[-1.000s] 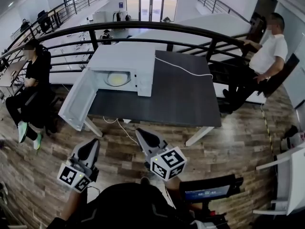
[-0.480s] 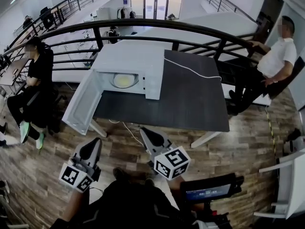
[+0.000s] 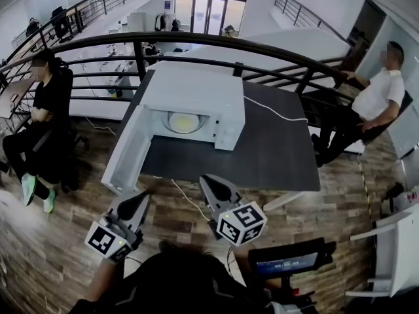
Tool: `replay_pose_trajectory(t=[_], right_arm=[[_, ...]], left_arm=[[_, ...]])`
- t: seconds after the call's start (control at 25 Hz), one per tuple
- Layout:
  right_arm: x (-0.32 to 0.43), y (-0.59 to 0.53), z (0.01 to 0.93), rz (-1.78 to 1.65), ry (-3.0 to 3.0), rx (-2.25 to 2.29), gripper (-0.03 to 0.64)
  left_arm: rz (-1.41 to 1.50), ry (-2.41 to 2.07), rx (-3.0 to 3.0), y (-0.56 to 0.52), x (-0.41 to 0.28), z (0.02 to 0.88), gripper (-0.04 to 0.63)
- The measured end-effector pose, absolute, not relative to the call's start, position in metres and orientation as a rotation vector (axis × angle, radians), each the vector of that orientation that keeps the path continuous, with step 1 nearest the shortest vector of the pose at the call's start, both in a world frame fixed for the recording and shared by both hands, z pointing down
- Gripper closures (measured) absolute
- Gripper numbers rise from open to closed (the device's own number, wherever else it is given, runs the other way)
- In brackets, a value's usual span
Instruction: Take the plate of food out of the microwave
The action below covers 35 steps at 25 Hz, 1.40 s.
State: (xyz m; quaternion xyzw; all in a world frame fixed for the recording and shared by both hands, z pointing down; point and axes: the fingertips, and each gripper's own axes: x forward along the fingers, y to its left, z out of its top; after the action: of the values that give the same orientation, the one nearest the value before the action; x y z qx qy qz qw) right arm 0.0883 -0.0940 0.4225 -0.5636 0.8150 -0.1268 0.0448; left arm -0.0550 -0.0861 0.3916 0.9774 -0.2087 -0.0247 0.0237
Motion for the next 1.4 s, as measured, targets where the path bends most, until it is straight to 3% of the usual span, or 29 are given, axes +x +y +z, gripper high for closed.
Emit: replay_pose_trajectory(t=[0.44, 1.0, 1.4], right_arm=[[0.042, -0.138, 0.409, -0.399, 2.403, -1.789, 0.620], [0.092, -0.217, 0.429, -0.544, 2.372, -1.713, 0.617], [0.132, -0.299, 0.485, -0.762, 2.354, -1.702, 0.515]], left_arm=[[-0.072, -0.612, 2.973, -0.148, -0.103, 0.395, 0.591], [-0.070, -0.694, 2.948, -0.203, -0.051, 0.380, 0.591], [-0.054, -0.859, 2.883, -0.251, -0.024, 0.377, 0.591]])
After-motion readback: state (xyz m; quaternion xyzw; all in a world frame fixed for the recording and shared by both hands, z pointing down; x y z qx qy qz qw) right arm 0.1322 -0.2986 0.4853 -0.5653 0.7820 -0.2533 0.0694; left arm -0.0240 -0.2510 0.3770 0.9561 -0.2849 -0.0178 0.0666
